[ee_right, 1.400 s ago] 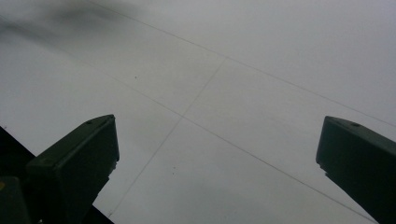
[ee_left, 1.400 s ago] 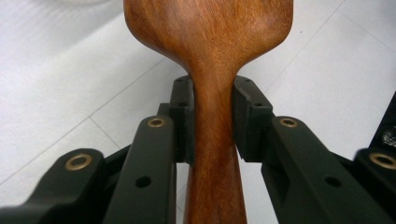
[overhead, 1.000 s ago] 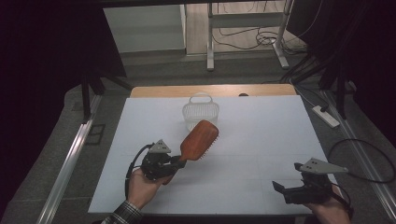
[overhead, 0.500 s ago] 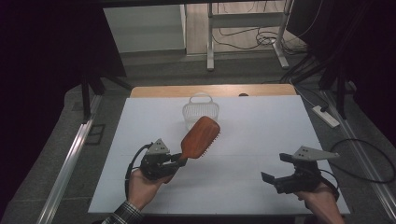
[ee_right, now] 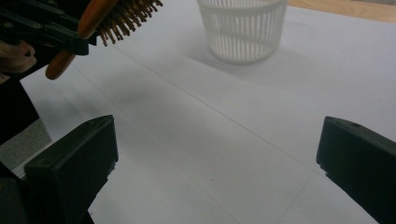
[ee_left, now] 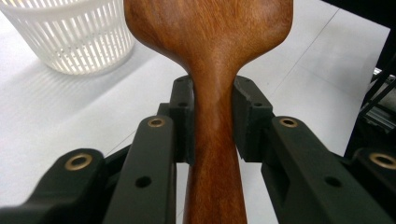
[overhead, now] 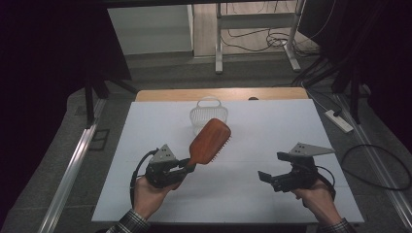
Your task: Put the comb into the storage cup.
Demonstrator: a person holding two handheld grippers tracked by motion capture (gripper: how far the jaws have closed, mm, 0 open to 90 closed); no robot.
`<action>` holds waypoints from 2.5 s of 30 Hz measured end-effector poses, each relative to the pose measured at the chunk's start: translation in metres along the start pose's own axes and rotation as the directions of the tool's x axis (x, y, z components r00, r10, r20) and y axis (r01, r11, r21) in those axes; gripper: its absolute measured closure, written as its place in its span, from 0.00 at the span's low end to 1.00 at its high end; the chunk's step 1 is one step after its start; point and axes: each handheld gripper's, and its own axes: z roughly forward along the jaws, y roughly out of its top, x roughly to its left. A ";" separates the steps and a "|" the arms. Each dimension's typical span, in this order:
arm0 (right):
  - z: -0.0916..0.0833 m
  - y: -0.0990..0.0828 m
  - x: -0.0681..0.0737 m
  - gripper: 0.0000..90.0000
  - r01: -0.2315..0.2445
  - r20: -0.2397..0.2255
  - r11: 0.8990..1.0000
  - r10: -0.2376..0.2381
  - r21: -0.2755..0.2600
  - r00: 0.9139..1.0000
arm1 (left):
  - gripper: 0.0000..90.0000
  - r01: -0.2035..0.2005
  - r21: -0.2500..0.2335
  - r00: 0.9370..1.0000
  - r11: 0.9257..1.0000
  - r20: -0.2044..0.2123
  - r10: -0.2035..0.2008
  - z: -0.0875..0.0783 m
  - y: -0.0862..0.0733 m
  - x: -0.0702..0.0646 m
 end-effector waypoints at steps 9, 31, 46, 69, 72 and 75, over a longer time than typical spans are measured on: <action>0.015 0.016 0.006 0.00 0.000 -0.049 1.000 -0.001 -0.026 0.999 | 0.80 -0.005 -0.023 1.000 1.000 -0.003 0.005 -0.001 0.001 -0.002; 0.053 0.051 0.021 0.00 -0.088 -0.147 0.996 0.087 -0.001 0.985 | 0.80 -0.029 -0.050 0.999 0.998 -0.015 0.028 0.005 0.003 -0.010; 0.076 0.070 0.030 0.00 -0.116 -0.196 0.993 0.117 0.014 0.974 | 0.80 -0.041 -0.061 0.999 0.997 -0.018 0.040 0.008 0.005 -0.015; 0.099 0.077 0.025 0.00 -0.250 -0.261 0.968 0.247 0.025 0.933 | 0.80 -0.053 -0.070 0.998 0.996 -0.017 0.052 0.020 0.006 -0.027; 0.101 0.076 0.026 0.00 -0.252 -0.253 0.968 0.249 0.022 0.935 | 0.80 -0.051 -0.074 0.999 0.996 -0.016 0.050 0.021 0.006 -0.027; 0.104 0.074 0.026 0.04 -0.258 -0.252 0.966 0.257 0.031 0.933 | 0.80 -0.055 -0.077 0.998 0.995 -0.021 0.054 0.020 0.006 -0.029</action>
